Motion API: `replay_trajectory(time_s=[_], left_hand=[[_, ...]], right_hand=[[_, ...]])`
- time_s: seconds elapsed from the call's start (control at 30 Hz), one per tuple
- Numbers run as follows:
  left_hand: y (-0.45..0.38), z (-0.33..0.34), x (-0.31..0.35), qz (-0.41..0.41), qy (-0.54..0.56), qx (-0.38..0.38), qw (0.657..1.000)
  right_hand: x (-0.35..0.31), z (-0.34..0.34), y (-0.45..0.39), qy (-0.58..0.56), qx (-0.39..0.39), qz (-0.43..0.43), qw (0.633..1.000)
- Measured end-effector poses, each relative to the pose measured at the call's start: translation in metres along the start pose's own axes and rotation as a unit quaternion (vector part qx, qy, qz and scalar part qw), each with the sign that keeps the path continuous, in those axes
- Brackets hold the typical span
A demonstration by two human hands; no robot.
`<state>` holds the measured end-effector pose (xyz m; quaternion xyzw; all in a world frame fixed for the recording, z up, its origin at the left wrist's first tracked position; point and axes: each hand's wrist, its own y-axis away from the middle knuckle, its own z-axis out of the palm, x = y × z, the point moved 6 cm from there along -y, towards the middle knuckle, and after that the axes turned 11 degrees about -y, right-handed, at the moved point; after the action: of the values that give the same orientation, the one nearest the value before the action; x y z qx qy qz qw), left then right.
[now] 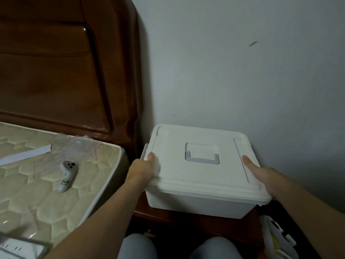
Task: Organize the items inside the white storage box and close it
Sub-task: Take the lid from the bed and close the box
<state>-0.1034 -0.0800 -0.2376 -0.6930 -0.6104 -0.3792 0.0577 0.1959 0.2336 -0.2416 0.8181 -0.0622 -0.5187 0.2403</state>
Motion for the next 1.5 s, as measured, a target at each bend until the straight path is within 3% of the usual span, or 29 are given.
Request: replay_trajectory(time_s=[0.13, 0.23, 0.37, 0.57, 0.77, 1.13, 1.3, 1.37, 1.5], left_hand=[[0.009, -0.009, 0.002, 0.027, -0.035, 0.125, 0.991], [0.011, -0.007, 0.009, 0.090, -0.046, 0.127, 0.987], [0.008, -0.007, 0.009, 0.131, -0.052, 0.135, 0.981], [0.015, -0.014, 0.014, 0.158, -0.093, 0.197, 0.963], [0.019, -0.017, 0.018, 0.176, -0.123, 0.202, 0.956], [0.000, -0.015, 0.022, 0.205, -0.136, 0.171, 0.954], [0.007, -0.018, 0.020, 0.222, -0.113, 0.217, 0.944], [0.010, -0.015, 0.018, 0.228, -0.098, 0.201, 0.947], [0.020, -0.013, 0.014, 0.230, -0.068, 0.109, 0.965]], right_hand=[[-0.009, -0.003, 0.013, 0.099, 0.101, -0.084, 0.986], [-0.019, 0.002, 0.024, 0.185, 0.158, -0.137, 0.960], [-0.021, 0.003, 0.026, 0.263, 0.158, -0.177, 0.935], [-0.025, 0.004, 0.030, 0.285, 0.177, -0.238, 0.912], [-0.027, 0.006, 0.038, 0.302, 0.186, -0.254, 0.900], [0.001, 0.005, 0.051, 0.283, 0.167, -0.211, 0.920], [0.000, 0.006, 0.051, 0.282, 0.156, -0.196, 0.926], [0.002, 0.005, 0.049, 0.265, 0.129, -0.183, 0.938], [0.000, -0.001, 0.047, 0.107, -0.034, -0.163, 0.980]])
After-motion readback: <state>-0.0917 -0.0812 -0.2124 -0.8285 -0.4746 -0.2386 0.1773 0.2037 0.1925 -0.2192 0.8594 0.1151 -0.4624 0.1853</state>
